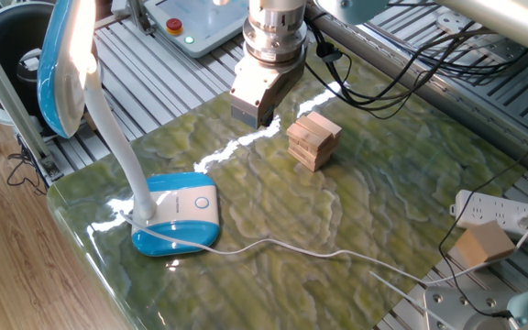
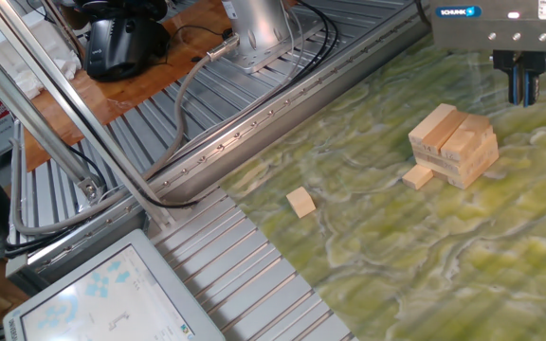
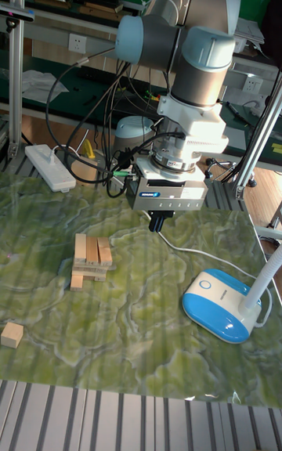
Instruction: Turn on the desk lamp by pressing the button
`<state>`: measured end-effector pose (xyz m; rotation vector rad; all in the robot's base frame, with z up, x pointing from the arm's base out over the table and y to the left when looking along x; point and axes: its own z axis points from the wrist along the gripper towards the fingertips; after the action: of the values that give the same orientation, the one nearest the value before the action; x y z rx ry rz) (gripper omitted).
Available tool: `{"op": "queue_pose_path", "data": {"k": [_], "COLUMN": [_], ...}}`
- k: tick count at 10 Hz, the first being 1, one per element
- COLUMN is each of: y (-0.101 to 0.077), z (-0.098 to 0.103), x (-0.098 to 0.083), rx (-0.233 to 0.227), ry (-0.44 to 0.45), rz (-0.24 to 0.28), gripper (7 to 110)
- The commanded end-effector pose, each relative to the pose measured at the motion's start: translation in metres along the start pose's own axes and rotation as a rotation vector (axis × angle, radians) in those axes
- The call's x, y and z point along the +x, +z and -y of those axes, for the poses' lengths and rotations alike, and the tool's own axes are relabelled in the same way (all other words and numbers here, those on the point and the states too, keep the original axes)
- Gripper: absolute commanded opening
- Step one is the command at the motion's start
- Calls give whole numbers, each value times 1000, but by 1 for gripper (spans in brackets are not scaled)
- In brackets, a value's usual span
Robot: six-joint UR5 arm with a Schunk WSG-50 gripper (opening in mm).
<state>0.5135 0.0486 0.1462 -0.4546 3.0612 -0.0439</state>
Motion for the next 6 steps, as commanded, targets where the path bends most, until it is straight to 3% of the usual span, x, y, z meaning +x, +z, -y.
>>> {"op": "queue_pose_path", "data": {"k": [1, 6], "y": [-1, -1], "z": [4, 10], "x": [1, -1], "rx": [10, 22], "ry": [1, -1], "rz": [1, 16], "gripper": [7, 7]}}
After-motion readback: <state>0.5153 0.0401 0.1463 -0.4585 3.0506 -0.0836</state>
